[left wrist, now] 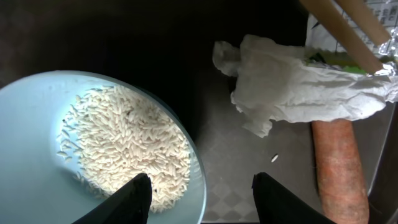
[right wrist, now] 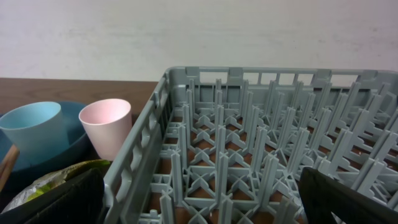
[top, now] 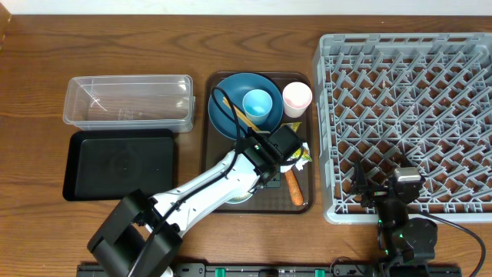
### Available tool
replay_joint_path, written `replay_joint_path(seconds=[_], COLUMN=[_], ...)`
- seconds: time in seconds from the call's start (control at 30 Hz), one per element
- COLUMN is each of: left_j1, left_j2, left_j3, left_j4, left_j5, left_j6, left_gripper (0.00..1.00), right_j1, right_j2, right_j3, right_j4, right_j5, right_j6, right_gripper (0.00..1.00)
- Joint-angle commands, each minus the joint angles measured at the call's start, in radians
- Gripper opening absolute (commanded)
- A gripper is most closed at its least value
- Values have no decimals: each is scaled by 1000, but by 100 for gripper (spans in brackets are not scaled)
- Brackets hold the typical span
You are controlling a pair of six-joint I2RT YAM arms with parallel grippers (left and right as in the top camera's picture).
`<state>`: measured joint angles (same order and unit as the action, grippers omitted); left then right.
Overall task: Sort waste into correct bins and load items into the dishwasher rack
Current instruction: 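Grasp the rim of the white rice bowl with the left gripper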
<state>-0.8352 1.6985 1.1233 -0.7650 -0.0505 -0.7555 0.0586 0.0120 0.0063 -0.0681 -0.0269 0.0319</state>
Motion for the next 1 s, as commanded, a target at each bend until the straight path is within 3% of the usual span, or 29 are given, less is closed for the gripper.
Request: replay_joint_path(seconds=[0.0,0.97], left_j1=[-2,-2], left_j2=[2,29], left_j3=[-9,-85], left_j4=[-3,80], left_j5=[-33,-48], left_j6=[-6,-29], left_gripper=[55,54], right_j1=[3,3], right_j2=[-6,-6], right_j3=[-1,-1], right_j4=[-4,-4], right_j5=[-3,-4], right_j6=[-18,-18], right_gripper=[99,99])
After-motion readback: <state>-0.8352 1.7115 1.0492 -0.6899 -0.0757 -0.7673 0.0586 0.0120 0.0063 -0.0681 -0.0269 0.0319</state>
